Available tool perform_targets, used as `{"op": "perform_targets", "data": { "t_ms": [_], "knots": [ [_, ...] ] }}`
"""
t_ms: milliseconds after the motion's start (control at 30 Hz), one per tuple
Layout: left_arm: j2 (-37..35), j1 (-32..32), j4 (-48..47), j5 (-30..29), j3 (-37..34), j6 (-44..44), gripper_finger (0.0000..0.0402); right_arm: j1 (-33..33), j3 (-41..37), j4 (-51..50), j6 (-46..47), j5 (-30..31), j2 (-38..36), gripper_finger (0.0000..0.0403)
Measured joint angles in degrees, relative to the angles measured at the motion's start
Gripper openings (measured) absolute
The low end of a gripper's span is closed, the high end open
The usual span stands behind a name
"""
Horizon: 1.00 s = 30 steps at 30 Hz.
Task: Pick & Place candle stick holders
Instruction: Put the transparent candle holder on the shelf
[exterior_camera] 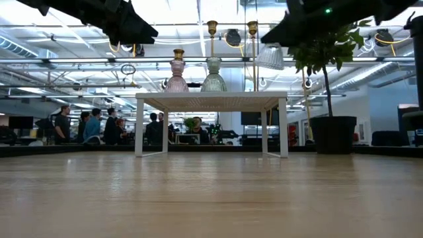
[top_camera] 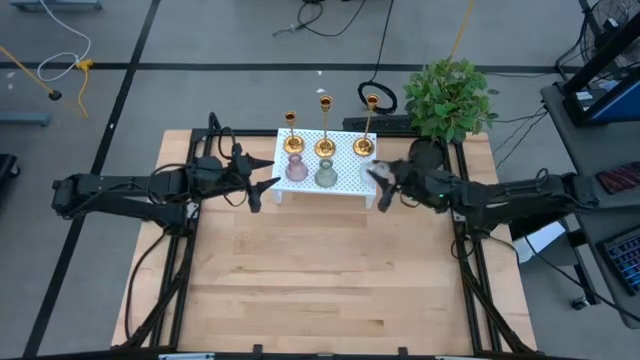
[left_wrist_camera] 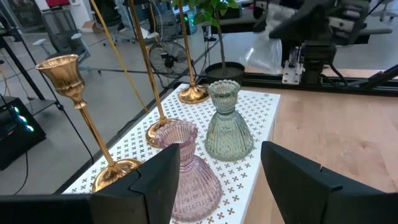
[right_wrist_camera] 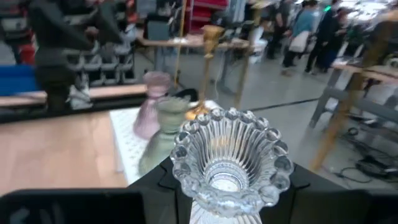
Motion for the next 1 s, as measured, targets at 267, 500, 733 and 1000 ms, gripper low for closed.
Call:
{"op": "perform_targets", "data": {
  "t_ms": [267, 500, 733, 1000],
  "knots": [
    [-0.02, 0.00, -0.02, 0.00, 0.00, 0.00, 0.0232, -1.06, 4.35, -0.81, 0.29, -0.23, 9.62, 0.0121],
    [0.00, 0.00, -0.02, 0.00, 0.00, 0.00, 0.0232, -2.60, 5.00, -0.48, 3.02, -1.24, 13.44, 0.0121],
    [0.00, 0.02, -0.07, 0.02, 0.00, 0.00, 0.0232, -3.24, 5.00, 3.03, 3.31, -3.19, 17.55, 0.0122],
    [0.00, 0.02, -0.11, 0.02, 0.00, -0.31, 0.0232, -5.17, 5.02, 5.64, 2.94, -3.24, 19.08, 0.0122]
  ]
}}
